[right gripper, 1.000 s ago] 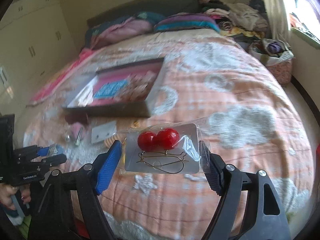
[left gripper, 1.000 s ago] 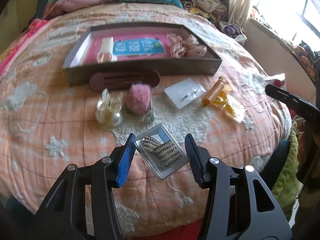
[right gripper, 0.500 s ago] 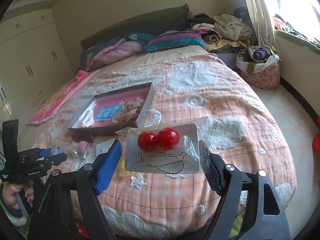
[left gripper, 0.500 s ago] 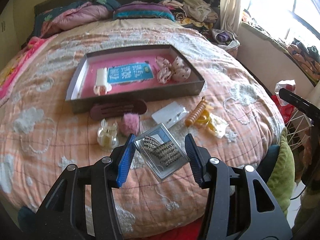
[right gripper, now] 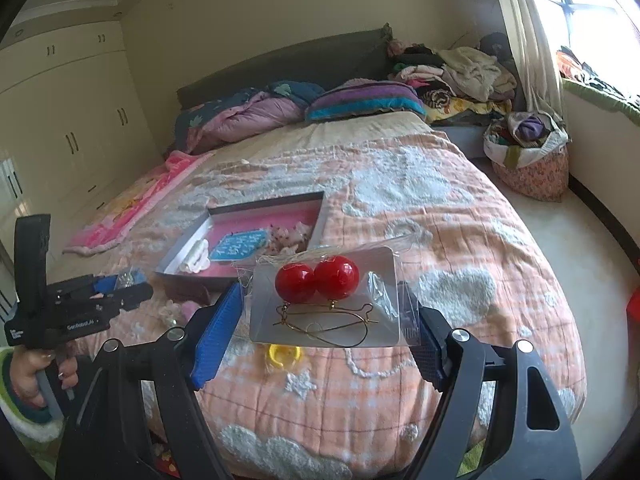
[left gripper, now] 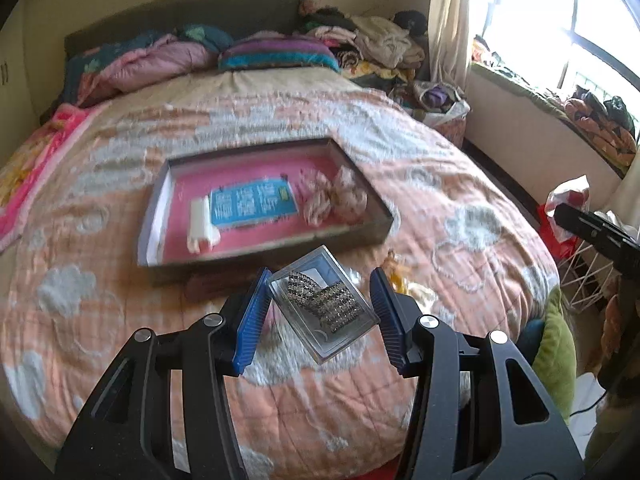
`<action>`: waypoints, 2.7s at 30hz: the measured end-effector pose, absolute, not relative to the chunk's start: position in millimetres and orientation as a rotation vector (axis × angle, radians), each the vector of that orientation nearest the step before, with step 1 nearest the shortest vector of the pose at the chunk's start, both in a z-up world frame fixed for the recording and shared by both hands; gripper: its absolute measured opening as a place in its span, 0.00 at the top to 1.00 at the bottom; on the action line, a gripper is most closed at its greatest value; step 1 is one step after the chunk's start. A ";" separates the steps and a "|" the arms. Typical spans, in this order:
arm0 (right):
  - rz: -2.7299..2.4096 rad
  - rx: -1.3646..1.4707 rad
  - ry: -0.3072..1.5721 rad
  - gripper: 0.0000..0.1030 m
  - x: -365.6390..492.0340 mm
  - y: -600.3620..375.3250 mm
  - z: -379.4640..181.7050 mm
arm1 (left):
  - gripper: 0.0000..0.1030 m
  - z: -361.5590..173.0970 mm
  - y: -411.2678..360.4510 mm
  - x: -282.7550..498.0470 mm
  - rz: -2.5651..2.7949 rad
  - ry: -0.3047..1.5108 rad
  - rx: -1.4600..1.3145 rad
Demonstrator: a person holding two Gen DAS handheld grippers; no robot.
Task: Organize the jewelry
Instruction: 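Lift the hairpin case and earring bag and carry both over the grey box, then lower the hairpin case and earring bag into the box and open both tools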
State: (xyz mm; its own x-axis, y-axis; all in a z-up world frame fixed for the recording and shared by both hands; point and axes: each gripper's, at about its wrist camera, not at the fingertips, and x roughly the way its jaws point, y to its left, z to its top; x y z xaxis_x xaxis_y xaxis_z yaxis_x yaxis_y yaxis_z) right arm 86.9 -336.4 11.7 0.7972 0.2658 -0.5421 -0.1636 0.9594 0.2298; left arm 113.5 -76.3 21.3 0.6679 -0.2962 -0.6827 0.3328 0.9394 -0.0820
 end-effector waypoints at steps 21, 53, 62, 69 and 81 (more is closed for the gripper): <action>0.279 0.119 0.552 0.26 121.8 -303.1 65.9 | 0.59 66.6 -60.7 170.8 -0.343 0.665 0.055; 0.380 0.013 0.710 0.25 243.7 -228.8 9.4 | 0.59 -3.9 -37.0 263.8 -0.308 0.827 0.037; 0.389 0.004 0.802 0.25 271.4 -214.2 -42.6 | 0.59 -37.1 -37.6 282.2 -0.305 0.901 0.053; 0.407 -0.015 0.836 0.25 279.3 -201.3 -64.3 | 0.59 -57.7 -38.0 289.4 -0.301 0.945 0.068; 0.384 -0.036 0.825 0.07 273.8 -199.5 -62.0 | 0.53 -53.5 -36.8 286.2 -0.292 0.932 0.056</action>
State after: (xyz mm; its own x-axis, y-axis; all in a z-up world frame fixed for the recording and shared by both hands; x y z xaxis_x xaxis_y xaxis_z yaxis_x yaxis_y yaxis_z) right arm 273.8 -199.5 -62.0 0.6136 0.3192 -0.7222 -0.3471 0.9306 0.1164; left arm 286.2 -36.8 -53.5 0.5597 -0.2233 -0.7980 0.2714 0.9593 -0.0781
